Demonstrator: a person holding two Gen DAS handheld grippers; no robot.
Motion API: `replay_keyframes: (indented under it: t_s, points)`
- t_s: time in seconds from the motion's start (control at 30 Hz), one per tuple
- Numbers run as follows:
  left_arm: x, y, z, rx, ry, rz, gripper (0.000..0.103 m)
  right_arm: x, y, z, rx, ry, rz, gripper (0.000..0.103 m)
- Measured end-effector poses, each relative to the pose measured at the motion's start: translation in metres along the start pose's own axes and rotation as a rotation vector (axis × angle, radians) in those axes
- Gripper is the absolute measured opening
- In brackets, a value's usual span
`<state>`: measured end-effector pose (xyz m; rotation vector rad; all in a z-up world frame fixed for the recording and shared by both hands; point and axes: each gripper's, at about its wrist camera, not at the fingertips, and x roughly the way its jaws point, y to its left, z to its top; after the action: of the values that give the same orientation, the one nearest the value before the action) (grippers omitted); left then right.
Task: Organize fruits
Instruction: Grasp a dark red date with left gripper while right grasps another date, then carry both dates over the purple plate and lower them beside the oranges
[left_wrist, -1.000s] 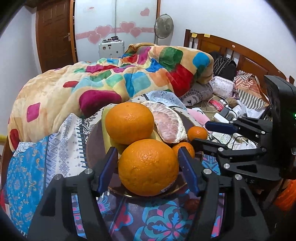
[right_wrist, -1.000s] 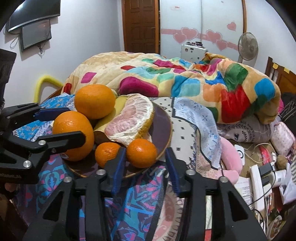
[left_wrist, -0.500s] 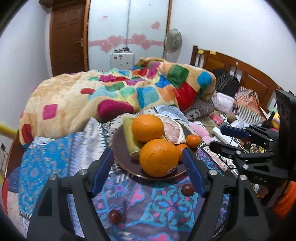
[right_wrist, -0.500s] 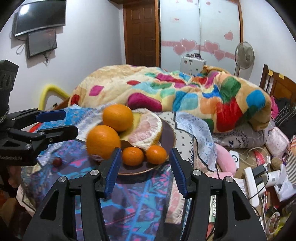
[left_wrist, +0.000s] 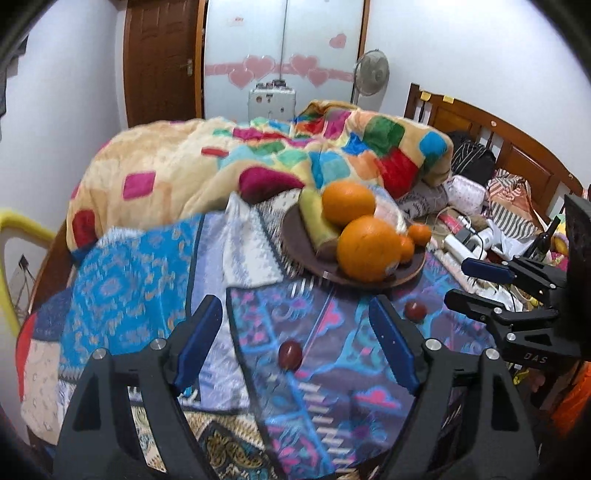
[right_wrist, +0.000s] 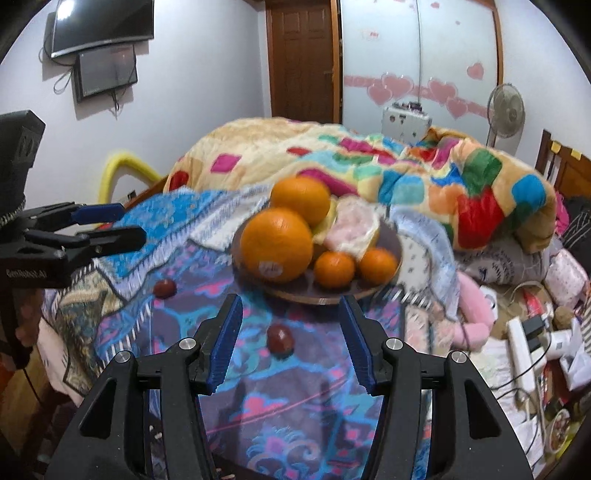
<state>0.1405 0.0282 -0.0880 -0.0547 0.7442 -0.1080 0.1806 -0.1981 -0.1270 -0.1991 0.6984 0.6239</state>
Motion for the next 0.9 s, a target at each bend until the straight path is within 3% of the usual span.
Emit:
replay_keyframes:
  t_s: [0.17,0.33,0.43,0.57,0.73,0.9]
  points:
    - [0.015,0.011,-0.019,0.004,0.053,0.002,0.075,0.020,0.002,-0.013,0.003,0.057,0.019,0.051]
    - [0.032,0.011,-0.031,0.022,0.104,-0.031,0.056,0.028,0.006,-0.015,-0.008,0.076,0.023,0.049]
    - [0.040,0.009,-0.034,0.048,0.123,-0.043,0.047,0.035,0.006,-0.013,-0.009,0.087,0.030,0.039]
    - [0.045,0.006,-0.035,0.065,0.122,-0.046,0.043,0.043,0.007,-0.014,-0.015,0.103,0.023,0.032]
    - [0.053,0.009,-0.035,0.052,0.139,-0.054,0.023,0.042,0.006,-0.016,-0.018,0.087,0.006,0.020]
    - [0.050,0.009,-0.032,0.042,0.130,-0.063,0.018,0.033,0.003,-0.017,-0.001,0.073,0.019,0.020]
